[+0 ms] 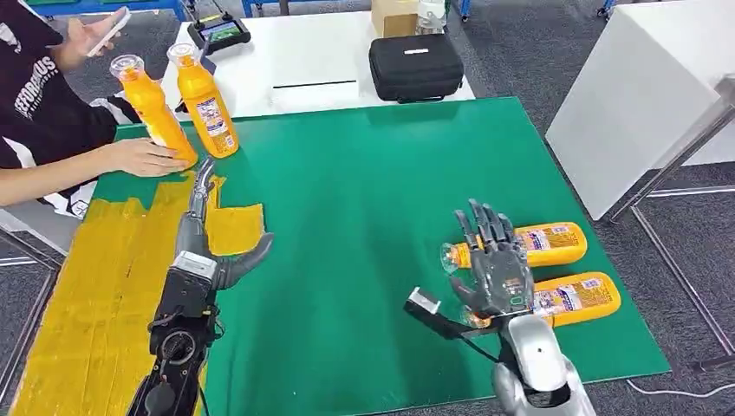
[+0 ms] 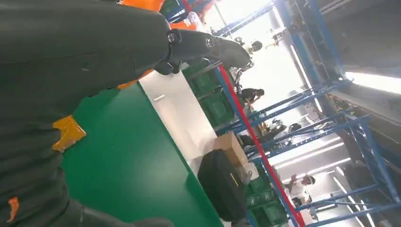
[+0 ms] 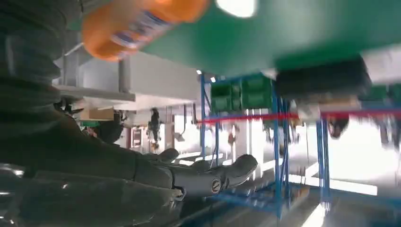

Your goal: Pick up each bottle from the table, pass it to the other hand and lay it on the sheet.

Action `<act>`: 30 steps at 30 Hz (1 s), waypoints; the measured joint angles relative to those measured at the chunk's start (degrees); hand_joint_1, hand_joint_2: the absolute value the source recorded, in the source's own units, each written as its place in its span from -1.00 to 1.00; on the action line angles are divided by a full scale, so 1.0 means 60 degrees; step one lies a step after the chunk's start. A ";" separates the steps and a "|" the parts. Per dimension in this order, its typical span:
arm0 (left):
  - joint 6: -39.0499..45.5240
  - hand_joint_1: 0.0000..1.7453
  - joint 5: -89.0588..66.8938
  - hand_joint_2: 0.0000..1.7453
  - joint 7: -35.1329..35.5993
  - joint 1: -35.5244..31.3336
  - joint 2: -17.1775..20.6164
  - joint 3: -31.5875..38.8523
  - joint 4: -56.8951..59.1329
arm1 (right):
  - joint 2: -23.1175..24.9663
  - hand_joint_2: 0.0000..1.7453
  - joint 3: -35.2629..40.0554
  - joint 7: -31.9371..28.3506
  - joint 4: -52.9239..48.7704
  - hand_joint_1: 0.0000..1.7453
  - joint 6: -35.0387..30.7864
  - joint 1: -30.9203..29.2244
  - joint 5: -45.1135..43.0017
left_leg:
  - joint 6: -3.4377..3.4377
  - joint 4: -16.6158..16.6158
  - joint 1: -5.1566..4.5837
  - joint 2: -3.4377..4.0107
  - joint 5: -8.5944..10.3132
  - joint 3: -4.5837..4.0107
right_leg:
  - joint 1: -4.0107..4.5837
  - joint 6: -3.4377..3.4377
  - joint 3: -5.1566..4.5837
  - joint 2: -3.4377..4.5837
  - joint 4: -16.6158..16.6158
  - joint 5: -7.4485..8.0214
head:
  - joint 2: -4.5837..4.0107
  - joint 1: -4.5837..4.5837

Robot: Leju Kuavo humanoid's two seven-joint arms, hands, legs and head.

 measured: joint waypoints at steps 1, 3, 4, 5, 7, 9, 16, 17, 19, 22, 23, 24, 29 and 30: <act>-0.0033 -1.00 0.0050 1.00 0.0003 0.0000 0.0007 0.0004 0.0004 | -0.0224 1.00 -0.0234 -0.0238 0.0018 -1.00 0.0379 -0.0028 -0.0184 | 0.0002 0.0000 -0.0004 0.0000 0.0001 -0.0001 | -0.0003 0.0001 0.0000 0.0000 0.0000 0.0001 | 0.0000 0.0003; -0.0145 -1.00 0.0076 1.00 0.0065 0.0000 0.0018 0.0015 0.0004 | -0.0592 1.00 -0.0708 -0.0626 0.0091 -1.00 0.1027 -0.0163 -0.0503 | 0.0015 0.0000 -0.0019 0.0000 0.0006 -0.0001 | -0.0018 0.0014 -0.0001 0.0000 0.0000 0.0009 | 0.0000 0.0004; -0.0208 -1.00 0.0087 1.00 0.0095 -0.0002 0.0022 0.0015 0.0007 | -0.0721 1.00 -0.0929 -0.0750 0.0164 -1.00 0.1289 -0.0248 -0.0586 | 0.0017 0.0000 -0.0025 0.0000 0.0006 -0.0001 | -0.0024 0.0015 -0.0002 0.0001 0.0000 0.0010 | 0.0000 0.0000; -0.0233 -1.00 0.0087 1.00 0.0113 -0.0002 0.0018 0.0011 0.0025 | -0.0862 1.00 -0.1167 -0.0789 0.0254 -1.00 0.1459 -0.0332 -0.0586 | 0.0019 0.0001 -0.0027 0.0000 0.0007 0.0001 | -0.0026 0.0016 -0.0002 0.0001 0.0000 0.0011 | 0.0000 0.0000; -0.0295 -1.00 0.0087 1.00 0.0135 -0.0010 0.0018 0.0000 0.0077 | -0.1038 1.00 -0.1504 -0.0793 0.0456 -1.00 0.1631 -0.0508 -0.0527 | 0.0028 0.0002 -0.0027 0.0001 0.0007 0.0002 | -0.0026 0.0016 -0.0002 0.0000 -0.0001 0.0011 | 0.0000 0.0000; -0.0302 -1.00 0.0087 1.00 0.0142 -0.0009 0.0018 -0.0018 0.0109 | -0.1216 1.00 -0.1805 -0.0819 0.0663 -1.00 0.1674 -0.0626 -0.0484 | 0.0029 0.0002 -0.0026 0.0001 0.0008 0.0001 | -0.0025 0.0016 -0.0001 -0.0001 0.0000 0.0011 | 0.0000 0.0003; -0.0306 -1.00 0.0087 1.00 0.0146 -0.0019 0.0018 -0.0091 0.0189 | -0.1391 1.00 -0.2159 -0.0873 0.0962 -1.00 0.1671 -0.0763 -0.0415 | 0.0031 0.0002 -0.0024 0.0002 0.0005 0.0002 | -0.0024 0.0016 -0.0003 0.0001 0.0000 0.0010 | 0.0000 0.0000; -0.0306 -1.00 0.0087 1.00 0.0146 -0.0020 0.0018 -0.0091 0.0189 | -0.1409 1.00 -0.2178 -0.0873 0.0987 -1.00 0.1671 -0.0773 -0.0415 | 0.0031 0.0002 -0.0024 0.0002 0.0005 0.0002 | -0.0023 0.0016 -0.0003 0.0001 0.0000 0.0010 | 0.0000 0.0000; -0.0306 -1.00 0.0087 1.00 0.0146 -0.0022 0.0018 -0.0095 0.0200 | -0.1431 1.00 -0.2225 -0.0866 0.1046 -1.00 0.1674 -0.0785 -0.0364 | 0.0031 0.0001 -0.0024 0.0002 0.0005 0.0002 | -0.0023 0.0017 -0.0003 0.0001 0.0000 0.0009 | 0.0000 0.0000; -0.0324 -1.00 0.0120 1.00 0.0171 -0.0060 0.0018 -0.0131 0.0266 | -0.1515 1.00 -0.2418 -0.0862 0.1250 -1.00 0.1689 -0.0918 -0.0353 | 0.0032 0.0001 -0.0026 0.0002 0.0006 0.0002 | -0.0025 0.0018 -0.0002 0.0000 0.0000 0.0009 | 0.0000 0.0000; -0.0331 -1.00 0.0171 1.00 0.0182 -0.0073 0.0018 -0.0160 0.0291 | -0.1569 1.00 -0.2519 -0.0870 0.1347 -1.00 0.1682 -0.0963 -0.0356 | 0.0033 0.0002 -0.0027 0.0002 0.0006 0.0001 | -0.0026 0.0018 -0.0001 0.0000 0.0000 0.0009 | 0.0000 0.0000; -0.0335 -1.00 0.0178 1.00 0.0189 -0.0090 0.0018 -0.0175 0.0317 | -0.1602 1.00 -0.2608 -0.0910 0.1417 -1.00 0.1660 -0.1007 -0.0353 | 0.0037 0.0002 -0.0030 0.0002 0.0009 0.0001 | -0.0028 0.0019 -0.0001 0.0000 0.0000 0.0009 | 0.0000 0.0004; -0.0302 -1.00 0.0233 1.00 0.0233 -0.0231 0.0022 -0.0299 0.0492 | -0.1792 1.00 -0.2914 -0.0950 0.1952 -1.00 0.1467 -0.1319 -0.0236 | 0.0040 0.0002 -0.0033 0.0002 0.0009 -0.0001 | -0.0031 0.0028 -0.0001 0.0000 0.0000 0.0016 | 0.0000 -0.0004; -0.0291 -1.00 0.0255 1.00 0.0251 -0.0269 0.0022 -0.0313 0.0528 | -0.1835 1.00 -0.2946 -0.0957 0.2085 -1.00 0.1405 -0.1404 -0.0222 | 0.0040 0.0003 -0.0033 0.0002 0.0009 -0.0001 | -0.0030 0.0028 -0.0001 0.0001 0.0000 0.0016 | 0.0000 -0.0004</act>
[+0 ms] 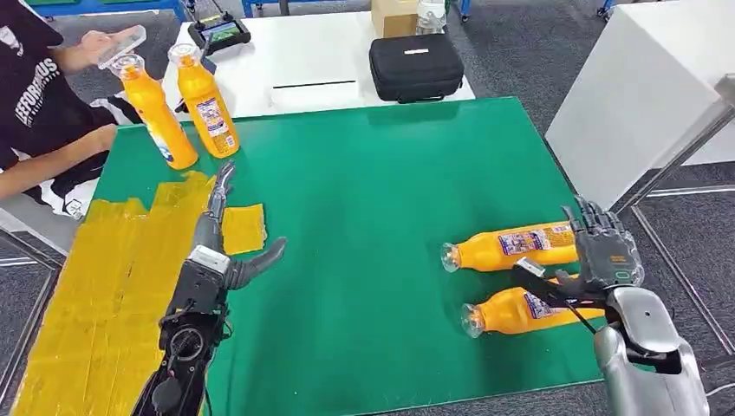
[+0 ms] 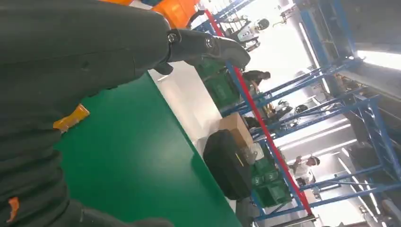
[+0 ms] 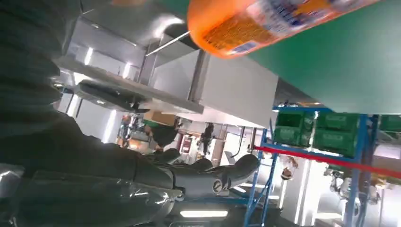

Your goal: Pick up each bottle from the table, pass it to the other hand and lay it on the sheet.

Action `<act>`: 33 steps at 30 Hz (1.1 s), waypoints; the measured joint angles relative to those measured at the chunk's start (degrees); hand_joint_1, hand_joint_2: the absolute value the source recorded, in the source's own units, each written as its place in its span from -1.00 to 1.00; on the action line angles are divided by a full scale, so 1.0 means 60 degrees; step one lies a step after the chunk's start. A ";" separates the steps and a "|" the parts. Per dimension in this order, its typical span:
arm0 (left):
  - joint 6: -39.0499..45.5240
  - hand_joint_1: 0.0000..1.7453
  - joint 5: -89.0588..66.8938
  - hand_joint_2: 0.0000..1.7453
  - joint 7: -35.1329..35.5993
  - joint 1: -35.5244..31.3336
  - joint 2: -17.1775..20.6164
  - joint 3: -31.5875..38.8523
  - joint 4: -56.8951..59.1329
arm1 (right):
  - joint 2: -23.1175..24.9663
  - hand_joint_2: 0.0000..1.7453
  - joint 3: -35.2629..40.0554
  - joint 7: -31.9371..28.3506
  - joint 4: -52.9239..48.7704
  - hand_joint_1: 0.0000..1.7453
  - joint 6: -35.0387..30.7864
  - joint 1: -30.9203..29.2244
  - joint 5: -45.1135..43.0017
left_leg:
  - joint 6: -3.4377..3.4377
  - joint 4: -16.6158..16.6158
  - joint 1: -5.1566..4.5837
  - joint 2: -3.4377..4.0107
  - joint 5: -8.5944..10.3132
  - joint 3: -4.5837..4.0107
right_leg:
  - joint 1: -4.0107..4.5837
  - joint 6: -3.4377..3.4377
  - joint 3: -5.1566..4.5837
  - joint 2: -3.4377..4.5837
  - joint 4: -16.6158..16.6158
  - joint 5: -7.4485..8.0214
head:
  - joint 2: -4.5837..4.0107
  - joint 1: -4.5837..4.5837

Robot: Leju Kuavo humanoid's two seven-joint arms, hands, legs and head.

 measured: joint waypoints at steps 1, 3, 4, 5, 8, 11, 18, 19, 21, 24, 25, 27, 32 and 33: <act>0.0011 -1.00 0.0007 1.00 0.0011 -0.0051 0.0000 -0.0018 0.0044 | -0.0059 1.00 -0.0048 -0.0011 0.0205 -1.00 -0.0059 -0.0120 0.0004 | 0.0000 0.0000 0.0000 0.0000 0.0000 0.0000 | 0.0000 0.0000 0.0000 0.0000 0.0000 0.0000 | 0.0000 0.0004; 0.0026 -1.00 0.0018 1.00 0.0033 -0.0119 0.0000 -0.0036 0.0117 | -0.0139 1.00 -0.0106 -0.0059 0.0509 -1.00 -0.0117 -0.0297 0.0011 | 0.0001 0.0000 0.0001 0.0000 0.0001 0.0000 | 0.0001 0.0000 0.0000 0.0000 0.0000 0.0000 | 0.0000 0.0004; 0.0044 -1.00 0.0022 1.00 0.0040 -0.0130 0.0000 -0.0036 0.0142 | -0.0172 1.00 -0.0114 -0.0077 0.0662 -1.00 -0.0125 -0.0363 0.0033 | 0.0001 0.0000 0.0001 0.0000 0.0001 0.0000 | 0.0001 0.0000 0.0000 0.0000 0.0000 0.0000 | 0.0000 0.0004; 0.0044 -1.00 0.0025 1.00 0.0044 -0.0140 0.0000 -0.0040 0.0179 | -0.0194 1.00 -0.0114 -0.0084 0.0768 -1.00 -0.0128 -0.0427 0.0066 | 0.0001 0.0000 0.0001 0.0001 0.0001 0.0000 | 0.0001 0.0000 0.0000 0.0000 0.0000 0.0000 | 0.0000 0.0004; 0.0044 -1.00 0.0047 1.00 0.0062 -0.0220 -0.0004 -0.0087 0.0302 | -0.0237 1.00 -0.0096 -0.0124 0.1345 -1.00 -0.0244 -0.0690 0.0251 | 0.0001 0.0000 0.0002 0.0001 0.0002 0.0000 | 0.0002 0.0000 -0.0001 0.0000 0.0001 0.0000 | 0.0000 0.0003; 0.0145 -1.00 0.0124 1.00 0.0091 -0.0281 -0.0025 -0.0087 0.0418 | -0.0234 1.00 -0.0048 -0.0102 0.1859 -1.00 -0.0572 -0.0926 0.0567 | 0.0002 0.0000 0.0003 0.0000 0.0002 -0.0001 | 0.0002 0.0000 0.0000 0.0000 0.0001 0.0000 | 0.0000 0.0000; 0.0350 -1.00 0.0218 1.00 0.0113 -0.0348 -0.0120 -0.0106 0.0699 | -0.0187 1.00 0.0436 -0.0057 0.3364 -1.00 -0.0853 -0.1769 0.0914 | 0.0006 0.0000 0.0002 0.0001 0.0007 0.0000 | 0.0002 0.0000 0.0001 -0.0002 0.0001 0.0000 | 0.0000 0.0007; 0.0364 -1.00 0.0222 1.00 0.0113 -0.0354 -0.0135 -0.0106 0.0729 | -0.0168 1.00 0.0484 -0.0091 0.3547 -1.00 -0.0853 -0.1864 0.0892 | 0.0009 0.0000 0.0002 -0.0001 0.0010 -0.0001 | 0.0002 0.0000 0.0002 -0.0007 0.0001 0.0000 | 0.0000 0.0004; 0.0386 -1.00 0.0236 1.00 0.0113 -0.0366 -0.0142 -0.0109 0.0783 | -0.0128 1.00 0.0601 -0.0132 0.3828 -1.00 -0.0853 -0.1990 0.0870 | 0.0009 0.0000 0.0002 0.0000 0.0010 -0.0006 | 0.0002 0.0001 0.0002 -0.0008 0.0002 0.0001 | 0.0000 0.0004; 0.0423 -1.00 0.0248 1.00 0.0113 -0.0403 -0.0157 -0.0106 0.0860 | -0.0055 1.00 0.0779 -0.0307 0.4345 -1.00 -0.0755 -0.2224 0.0772 | 0.0009 0.0000 0.0002 0.0000 0.0010 -0.0006 | 0.0002 0.0002 0.0002 -0.0006 0.0003 0.0002 | 0.0000 0.0000; 0.0448 -1.00 0.0248 1.00 0.0113 -0.0405 -0.0157 -0.0106 0.0878 | -0.0033 1.00 0.0863 -0.0336 0.4495 -1.00 -0.0707 -0.2302 0.0761 | 0.0009 0.0000 0.0002 0.0000 0.0010 -0.0006 | 0.0002 0.0002 0.0001 -0.0006 0.0002 0.0002 | 0.0000 0.0004; 0.0506 -1.00 0.0277 1.00 0.0109 -0.0405 -0.0157 -0.0109 0.0929 | 0.0054 1.00 0.1045 -0.0383 0.4877 -1.00 -0.0532 -0.2499 0.0721 | 0.0009 0.0000 0.0003 0.0001 0.0009 -0.0006 | 0.0003 0.0002 0.0000 -0.0005 0.0002 0.0002 | 0.0000 0.0004; 0.0590 -1.00 0.0302 1.00 0.0091 -0.0406 -0.0157 -0.0113 0.1020 | 0.0266 1.00 0.1351 -0.0488 0.5715 -1.00 -0.0110 -0.2960 0.0553 | 0.0008 0.0000 0.0004 0.0000 0.0011 -0.0005 | 0.0003 0.0001 0.0001 -0.0009 0.0003 0.0001 | 0.0000 0.0000; 0.0597 -1.00 0.0302 1.00 0.0087 -0.0405 -0.0157 -0.0113 0.1035 | 0.0309 1.00 0.1373 -0.0510 0.5881 -0.80 0.0017 -0.3039 0.0459 | 0.0008 0.0000 0.0004 0.0000 0.0011 -0.0005 | 0.0003 0.0001 0.0001 -0.0009 0.0003 0.0001 | 0.0000 0.0004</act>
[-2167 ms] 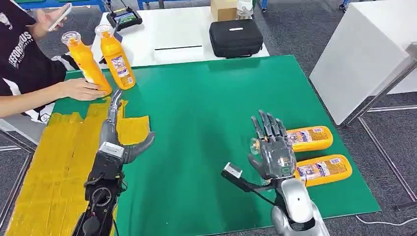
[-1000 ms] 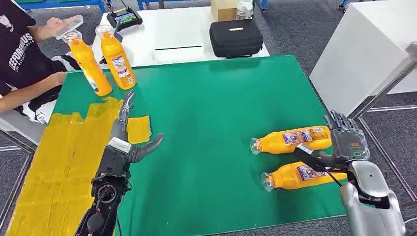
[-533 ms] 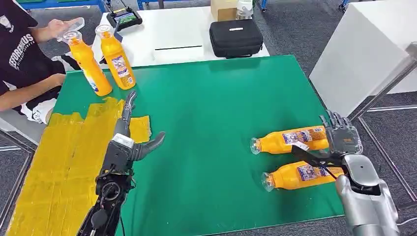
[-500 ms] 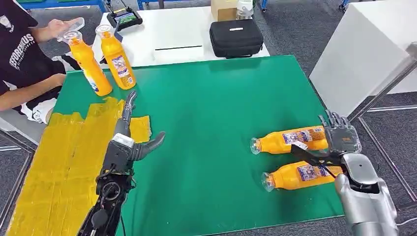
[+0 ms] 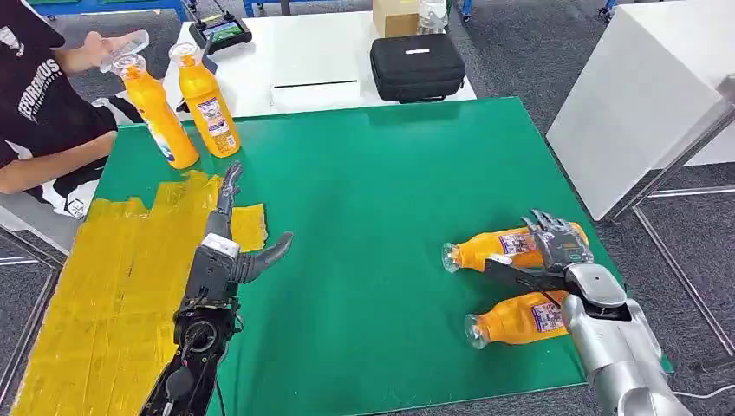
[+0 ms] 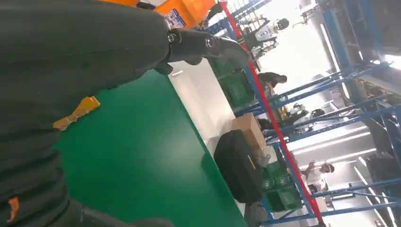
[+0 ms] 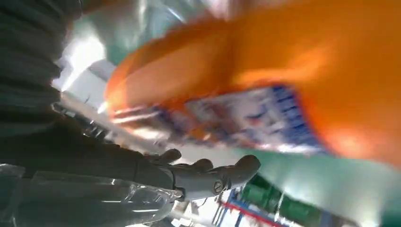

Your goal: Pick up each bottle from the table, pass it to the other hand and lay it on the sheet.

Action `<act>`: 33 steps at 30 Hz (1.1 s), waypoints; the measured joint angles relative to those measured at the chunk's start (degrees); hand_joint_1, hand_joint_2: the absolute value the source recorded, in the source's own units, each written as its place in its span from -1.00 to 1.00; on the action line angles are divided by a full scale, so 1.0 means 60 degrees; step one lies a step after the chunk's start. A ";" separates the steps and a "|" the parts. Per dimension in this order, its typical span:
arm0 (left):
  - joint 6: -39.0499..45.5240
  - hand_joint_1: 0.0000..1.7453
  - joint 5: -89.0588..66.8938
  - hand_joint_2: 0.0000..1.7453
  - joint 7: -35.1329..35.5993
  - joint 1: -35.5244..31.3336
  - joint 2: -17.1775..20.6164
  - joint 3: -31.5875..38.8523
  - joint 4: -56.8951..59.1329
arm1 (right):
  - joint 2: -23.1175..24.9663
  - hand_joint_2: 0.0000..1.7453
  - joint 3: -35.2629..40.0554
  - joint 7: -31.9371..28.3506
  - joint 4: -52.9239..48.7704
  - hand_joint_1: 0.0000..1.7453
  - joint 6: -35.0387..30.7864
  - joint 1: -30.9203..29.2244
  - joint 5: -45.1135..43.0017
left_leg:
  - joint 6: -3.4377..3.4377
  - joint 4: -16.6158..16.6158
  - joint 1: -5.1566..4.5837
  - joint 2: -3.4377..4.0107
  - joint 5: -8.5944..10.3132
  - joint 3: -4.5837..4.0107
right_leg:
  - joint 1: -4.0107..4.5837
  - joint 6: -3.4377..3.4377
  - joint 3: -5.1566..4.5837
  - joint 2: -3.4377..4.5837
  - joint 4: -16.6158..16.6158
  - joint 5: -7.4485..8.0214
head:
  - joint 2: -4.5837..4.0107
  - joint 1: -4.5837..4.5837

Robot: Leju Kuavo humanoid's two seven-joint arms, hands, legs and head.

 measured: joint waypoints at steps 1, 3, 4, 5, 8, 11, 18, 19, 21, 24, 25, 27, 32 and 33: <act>0.0007 -1.00 0.0004 1.00 0.0000 0.0000 0.0000 0.0000 0.0022 | 0.0030 1.00 0.0007 -0.0015 0.0144 0.38 0.0166 -0.0137 -0.0099 | 0.0000 0.0000 0.0000 0.0002 0.0000 0.0002 | 0.0001 0.0000 0.0000 0.0003 0.0000 0.0000 | 0.0000 0.0000; 0.0029 -1.00 0.0004 1.00 0.0004 -0.0011 0.0000 -0.0011 0.0069 | 0.0077 1.00 0.0011 0.0022 0.0675 0.96 0.0898 -0.0486 -0.0329 | 0.0001 0.0000 -0.0001 0.0007 -0.0004 0.0015 | -0.0001 0.0002 0.0005 0.0008 -0.0001 0.0002 | 0.0000 0.0000; 0.0051 -1.00 0.0004 1.00 0.0011 -0.0029 0.0000 -0.0029 0.0102 | 0.0098 1.00 0.0036 0.0101 0.0883 1.00 0.1206 -0.0664 -0.0375 | 0.0001 0.0000 -0.0001 0.0007 -0.0005 0.0021 | -0.0001 0.0002 0.0008 0.0009 -0.0002 0.0002 | 0.0000 0.0000; 0.0098 -1.00 0.0007 1.00 0.0047 -0.0055 0.0000 -0.0058 0.0138 | 0.0113 1.00 0.0076 0.0214 0.1132 1.00 0.1580 -0.0845 -0.0423 | 0.0001 0.0000 -0.0002 0.0007 -0.0004 0.0027 | -0.0001 0.0002 0.0011 0.0009 -0.0003 0.0002 | 0.0000 -0.0004; 0.0175 -1.00 0.0015 1.00 0.0131 -0.0162 -0.0033 -0.0095 0.0255 | 0.0135 1.00 0.0222 0.0360 0.1734 1.00 0.2156 -0.1316 -0.0470 | 0.0006 0.0001 -0.0002 0.0003 0.0000 0.0046 | -0.0001 0.0005 0.0038 0.0006 -0.0006 0.0002 | 0.0000 0.0000; 0.0197 -1.00 0.0029 1.00 0.0204 -0.0234 -0.0036 -0.0120 0.0346 | 0.0164 1.00 0.0339 0.0426 0.2139 1.00 0.2281 -0.1590 -0.0510 | 0.0006 0.0001 -0.0002 0.0002 0.0000 0.0066 | -0.0001 0.0007 0.0063 0.0004 -0.0006 0.0003 | 0.0000 0.0000; 0.0197 -1.00 0.0033 1.00 0.0266 -0.0369 -0.0051 -0.0146 0.0547 | 0.0208 1.00 0.0536 0.0648 0.2646 1.00 0.2204 -0.1903 -0.0525 | 0.0006 0.0001 0.0000 0.0003 0.0002 0.0093 | 0.0000 0.0009 0.0088 0.0004 -0.0005 0.0004 | 0.0000 0.0000; 0.0197 -1.00 0.0036 1.00 0.0270 -0.0391 -0.0051 -0.0153 0.0597 | 0.0208 1.00 0.0597 0.0692 0.2722 1.00 0.2089 -0.1925 -0.0529 | 0.0006 0.0001 0.0000 0.0003 0.0001 0.0097 | 0.0000 0.0009 0.0091 0.0004 -0.0005 0.0004 | 0.0000 0.0000; 0.0193 -1.00 0.0044 1.00 0.0273 -0.0390 -0.0051 -0.0153 0.0623 | 0.0208 1.00 0.0656 0.0765 0.2725 1.00 0.1515 -0.1853 -0.0539 | 0.0006 0.0001 0.0000 0.0002 0.0000 0.0096 | 0.0001 0.0009 0.0093 0.0004 -0.0005 0.0004 | 0.0000 0.0004; 0.0189 -1.00 0.0047 1.00 0.0277 -0.0385 -0.0051 -0.0153 0.0623 | 0.0230 1.00 0.0663 0.0837 0.2693 1.00 0.0537 -0.1664 -0.0623 | 0.0007 0.0001 -0.0001 0.0002 -0.0004 0.0096 | 0.0000 0.0009 0.0093 0.0006 -0.0004 0.0004 | 0.0000 -0.0003; 0.0189 -1.00 0.0047 1.00 0.0277 -0.0384 -0.0051 -0.0153 0.0623 | 0.0241 1.00 0.0670 0.0885 0.2674 1.00 0.0364 -0.1610 -0.0631 | 0.0007 0.0000 -0.0001 0.0005 -0.0005 0.0098 | -0.0001 0.0009 0.0093 0.0007 -0.0005 0.0004 | 0.0000 0.0000; 0.0182 -1.00 0.0077 1.00 0.0288 -0.0384 -0.0055 -0.0153 0.0623 | 0.0259 1.00 0.0678 0.1057 0.2558 1.00 -0.0216 -0.1444 -0.0627 | 0.0008 0.0000 -0.0002 0.0003 -0.0003 0.0098 | -0.0001 0.0009 0.0093 0.0007 -0.0005 0.0004 | 0.0000 0.0004; 0.0113 -1.00 0.0113 1.00 0.0368 -0.0353 -0.0069 -0.0153 0.0623 | 0.0398 1.00 0.0656 0.1435 0.1821 1.00 -0.1300 -0.0761 -0.0919 | 0.0016 0.0001 -0.0003 -0.0006 0.0008 0.0075 | -0.0002 0.0015 0.0082 -0.0006 -0.0003 0.0009 | 0.0000 0.0000; 0.0102 -1.00 0.0113 1.00 0.0379 -0.0354 -0.0087 -0.0157 0.0623 | 0.0437 1.00 0.0634 0.1482 0.1623 1.00 -0.1253 -0.0639 -0.0994 | 0.0016 0.0001 -0.0003 -0.0006 0.0008 0.0073 | -0.0002 0.0015 0.0079 -0.0006 -0.0003 0.0009 | 0.0000 0.0000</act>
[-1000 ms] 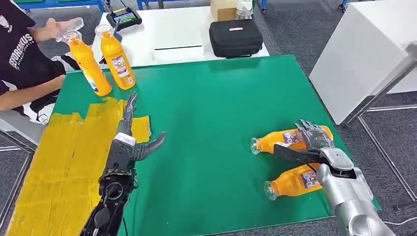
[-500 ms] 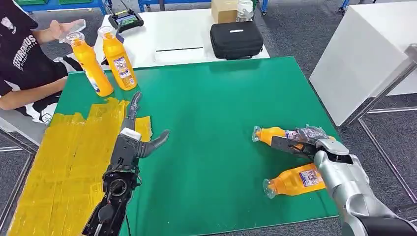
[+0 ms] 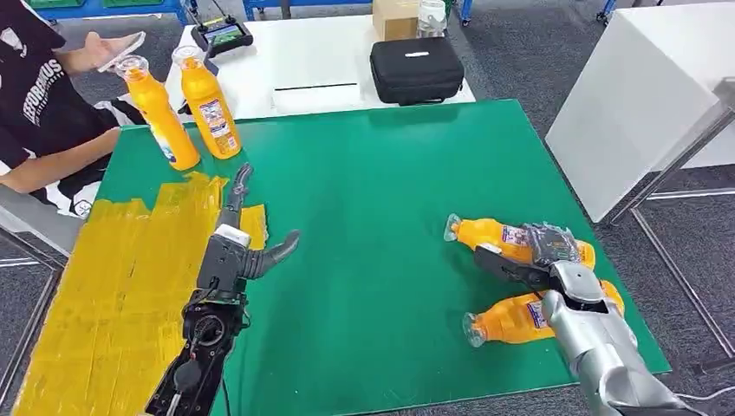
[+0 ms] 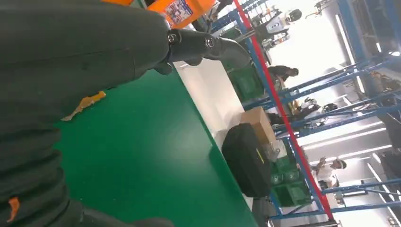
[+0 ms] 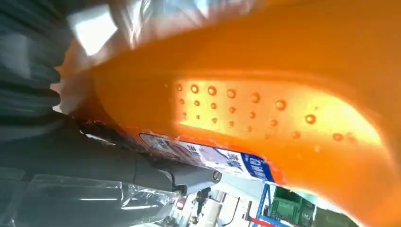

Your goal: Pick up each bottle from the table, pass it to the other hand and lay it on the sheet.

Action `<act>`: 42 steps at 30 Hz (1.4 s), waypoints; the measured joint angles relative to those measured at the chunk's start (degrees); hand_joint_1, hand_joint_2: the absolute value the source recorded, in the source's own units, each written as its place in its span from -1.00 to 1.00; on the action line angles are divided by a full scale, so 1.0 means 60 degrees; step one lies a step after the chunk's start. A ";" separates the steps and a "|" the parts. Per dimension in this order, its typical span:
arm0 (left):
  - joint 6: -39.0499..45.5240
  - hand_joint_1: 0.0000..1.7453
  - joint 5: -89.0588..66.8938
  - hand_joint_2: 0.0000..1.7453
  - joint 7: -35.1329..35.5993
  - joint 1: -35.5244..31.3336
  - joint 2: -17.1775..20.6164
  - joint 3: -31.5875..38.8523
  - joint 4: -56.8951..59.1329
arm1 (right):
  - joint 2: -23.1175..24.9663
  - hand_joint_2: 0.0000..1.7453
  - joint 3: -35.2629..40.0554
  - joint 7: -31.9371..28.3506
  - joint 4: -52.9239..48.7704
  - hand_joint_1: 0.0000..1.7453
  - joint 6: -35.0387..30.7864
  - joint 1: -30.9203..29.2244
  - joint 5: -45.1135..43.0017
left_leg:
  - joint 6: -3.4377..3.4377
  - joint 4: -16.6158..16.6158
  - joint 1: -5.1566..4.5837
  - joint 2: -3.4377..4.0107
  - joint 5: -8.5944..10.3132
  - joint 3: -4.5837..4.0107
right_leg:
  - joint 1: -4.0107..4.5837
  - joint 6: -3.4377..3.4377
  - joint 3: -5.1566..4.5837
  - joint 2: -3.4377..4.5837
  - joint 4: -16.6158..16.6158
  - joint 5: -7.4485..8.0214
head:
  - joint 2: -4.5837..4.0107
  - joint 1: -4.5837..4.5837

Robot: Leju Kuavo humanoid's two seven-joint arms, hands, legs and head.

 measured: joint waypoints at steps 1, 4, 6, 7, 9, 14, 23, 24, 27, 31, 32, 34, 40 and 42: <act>-0.0004 -1.00 0.0000 1.00 0.0011 0.0000 -0.0015 -0.0004 0.0000 | 0.0033 1.00 -0.0018 0.0037 -0.0162 1.00 0.0099 0.0112 -0.0063 | 0.0000 0.0000 0.0000 0.0000 0.0000 -0.0002 | 0.0000 0.0000 -0.0002 0.0000 0.0000 0.0000 | 0.0000 0.0000; -0.0040 -1.00 0.0000 1.00 0.0047 0.0000 -0.0055 -0.0007 0.0000 | 0.0168 1.00 -0.0139 0.0080 -0.0708 1.00 0.0263 0.0395 -0.0471 | 0.0000 0.0000 0.0001 0.0001 -0.0001 -0.0016 | 0.0001 0.0000 -0.0020 0.0000 0.0001 -0.0001 | 0.0000 0.0000; -0.0077 -1.00 0.0000 1.00 0.0062 0.0000 -0.0073 -0.0007 0.0000 | 0.0255 1.00 -0.0248 0.0062 -0.0981 1.00 0.0263 0.0544 -0.0613 | -0.0001 0.0000 0.0001 0.0001 -0.0001 -0.0031 | 0.0001 0.0000 -0.0035 0.0000 0.0001 -0.0001 | 0.0000 0.0000; -0.0084 -1.00 0.0000 1.00 0.0062 0.0000 -0.0076 -0.0007 0.0000 | 0.0292 1.00 -0.0266 0.0059 -0.1086 1.00 0.0263 0.0593 -0.0645 | -0.0001 0.0000 0.0001 0.0001 -0.0001 -0.0034 | 0.0001 0.0000 -0.0040 0.0001 0.0001 -0.0001 | 0.0000 0.0000; -0.0084 -1.00 0.0000 1.00 0.0066 0.0000 -0.0087 -0.0007 0.0000 | 0.0336 1.00 -0.0310 0.0059 -0.1240 1.00 0.0263 0.0673 -0.0660 | -0.0001 0.0000 0.0001 0.0002 -0.0001 -0.0040 | 0.0001 0.0000 -0.0044 0.0000 0.0001 -0.0001 | 0.0000 0.0000; -0.0087 -1.00 0.0000 1.00 0.0073 0.0000 -0.0098 -0.0007 0.0000 | 0.0416 1.00 -0.0456 0.0000 -0.1455 1.00 0.0226 0.0759 -0.0784 | 0.0000 0.0000 0.0000 0.0002 -0.0001 -0.0048 | -0.0001 0.0000 -0.0052 0.0000 0.0001 -0.0001 | 0.0000 0.0000; 0.0026 -1.00 0.0000 1.00 0.0091 0.0025 -0.0124 -0.0007 0.0036 | 0.0828 1.00 -0.0878 -0.0616 -0.2650 1.00 -0.1107 0.1186 -0.2074 | -0.0001 0.0000 0.0001 0.0002 -0.0001 -0.0063 | 0.0001 0.0000 -0.0068 0.0002 0.0002 -0.0001 | 0.0000 -0.0004; 0.0073 -1.00 0.0000 1.00 0.0084 0.0032 -0.0127 -0.0007 0.0044 | 0.0926 1.00 -0.0944 -0.0901 -0.2876 1.00 -0.1363 0.1257 -0.2432 | -0.0001 0.0000 0.0001 0.0003 -0.0001 -0.0064 | 0.0001 0.0000 -0.0072 0.0003 0.0002 -0.0001 | 0.0000 0.0000; 0.0182 -1.00 0.0014 1.00 0.0040 0.0034 -0.0146 -0.0004 0.0073 | 0.1190 1.00 -0.1027 -0.1623 -0.3548 1.00 -0.2089 0.1464 -0.3387 | -0.0002 0.0000 0.0002 0.0002 -0.0001 -0.0070 | 0.0002 0.0000 -0.0078 0.0003 0.0003 -0.0001 | 0.0000 0.0000; 0.0248 -1.00 0.0033 1.00 -0.0018 0.0033 -0.0164 -0.0004 0.0146 | 0.1505 1.00 -0.1100 -0.2193 -0.4442 1.00 -0.2543 0.1689 -0.4209 | -0.0002 0.0000 0.0002 0.0002 0.0001 -0.0073 | 0.0001 -0.0002 -0.0079 -0.0001 0.0002 -0.0002 | 0.0000 0.0000; 0.0280 -1.00 0.0055 1.00 -0.0033 0.0033 -0.0168 -0.0004 0.0153 | 0.1588 1.00 -0.1104 -0.2424 -0.4662 1.00 -0.2698 0.1772 -0.4559 | -0.0002 0.0000 0.0002 0.0001 0.0001 -0.0076 | 0.0001 -0.0001 -0.0080 -0.0002 0.0002 -0.0003 | 0.0000 0.0000; 0.0306 -1.00 0.0098 1.00 -0.0047 0.0029 -0.0168 -0.0007 0.0186 | 0.1735 1.00 -0.1104 -0.2875 -0.5069 1.00 -0.2863 0.1905 -0.5274 | -0.0002 0.0000 0.0001 0.0002 0.0000 -0.0076 | 0.0000 -0.0001 -0.0079 0.0001 0.0003 -0.0003 | 0.0000 0.0000; 0.0189 -1.00 0.0219 1.00 -0.0106 0.0030 -0.0164 -0.0142 0.0204 | 0.2307 1.00 -0.0929 -0.4047 -0.6435 1.00 -0.1204 0.2414 -0.9008 | -0.0002 0.0000 0.0001 0.0003 -0.0001 -0.0077 | 0.0001 -0.0001 -0.0081 0.0002 0.0002 -0.0003 | 0.0000 -0.0004; -0.0033 -1.00 0.0240 1.00 -0.0149 0.0032 -0.0153 -0.0265 0.0164 | 0.2478 1.00 -0.0809 -0.4317 -0.6642 1.00 -0.0574 0.2531 -0.9969 | -0.0002 -0.0001 0.0002 0.0003 -0.0001 -0.0076 | 0.0001 -0.0001 -0.0082 0.0003 0.0002 -0.0003 | 0.0000 0.0000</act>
